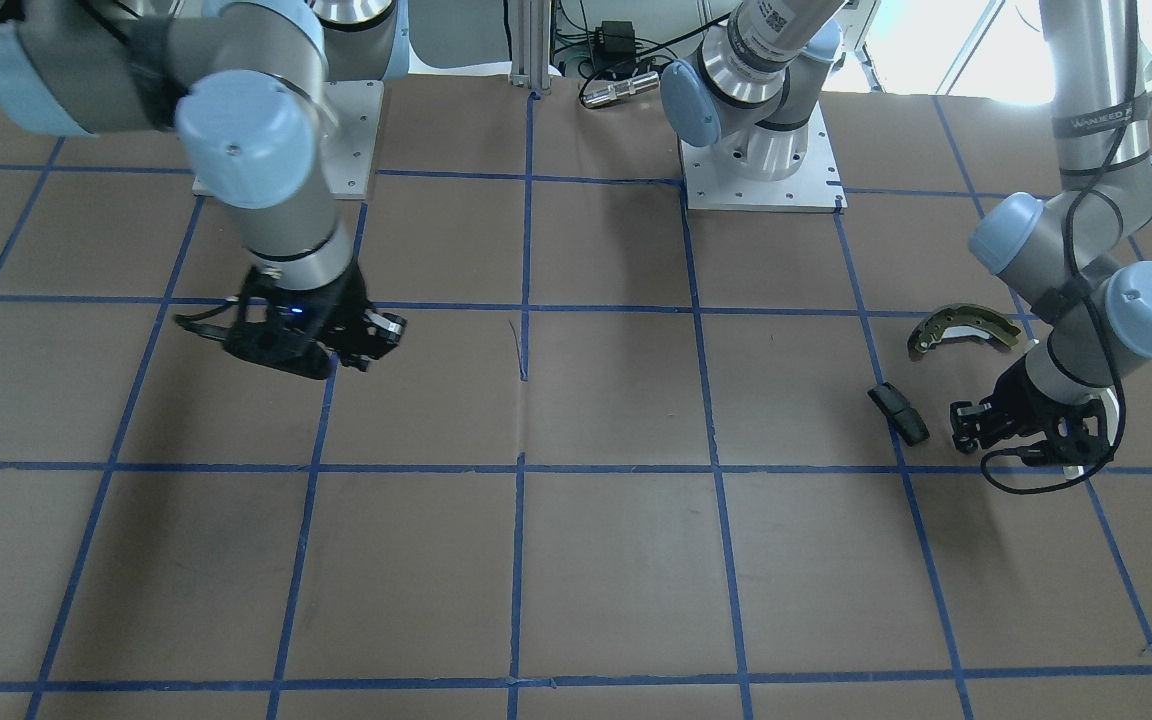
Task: Place bearing gear from tray to pile
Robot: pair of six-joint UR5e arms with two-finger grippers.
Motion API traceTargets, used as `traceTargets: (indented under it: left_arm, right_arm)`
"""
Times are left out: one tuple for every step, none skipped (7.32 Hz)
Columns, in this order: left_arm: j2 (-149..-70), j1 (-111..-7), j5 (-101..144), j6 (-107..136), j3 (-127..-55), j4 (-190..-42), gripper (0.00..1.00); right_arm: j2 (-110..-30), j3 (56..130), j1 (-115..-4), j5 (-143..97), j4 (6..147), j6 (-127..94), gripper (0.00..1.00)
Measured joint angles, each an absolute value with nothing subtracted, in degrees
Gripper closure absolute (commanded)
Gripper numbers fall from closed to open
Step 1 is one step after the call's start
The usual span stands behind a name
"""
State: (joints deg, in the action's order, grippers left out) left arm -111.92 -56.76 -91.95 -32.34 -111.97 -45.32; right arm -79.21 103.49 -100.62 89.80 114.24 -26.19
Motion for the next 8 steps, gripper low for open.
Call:
traceTargets:
  left_arm:
    - [-111.3, -56.8, -91.9, -33.0, -110.5, -48.3, 0.12]
    - [-110.5, -57.1, -91.9, -33.2, -107.7, -53.6, 0.12]
    - [-109.8, -57.8, -91.9, -33.1, -103.8, -59.2, 0.12]
    - [-109.2, -59.4, -91.9, -32.7, -100.6, -63.5, 0.12]
    - [-108.6, -62.2, -92.0, -31.1, -98.7, -65.5, 0.12]
    - [-107.9, -65.4, -91.8, -28.7, -98.2, -66.2, 0.12]
    - [-107.3, -68.1, -91.3, -27.0, -98.6, -66.4, 0.12]
    - [-106.8, -70.3, -90.4, -25.4, -99.1, -66.5, 0.12]
  right_arm:
    - [-74.3, 103.4, -105.7, 89.2, 121.7, -33.1, 0.75]
    - [-69.6, 103.1, -109.5, 87.7, 128.9, -40.5, 0.71]
    - [-66.1, 103.0, -111.7, 86.2, 134.2, -45.3, 0.44]
    - [-64.0, 102.9, -112.7, 85.4, 137.0, -47.5, 0.00]
    - [-63.1, 102.7, -113.1, 85.4, 138.2, -48.2, 0.00]
    - [-62.7, 102.3, -113.2, 85.7, 138.6, -48.2, 0.00]
    - [-62.9, 101.1, -113.0, 86.0, 138.4, -46.8, 0.00]
    - [-63.8, 98.5, -112.1, 86.8, 136.1, -43.7, 0.00]
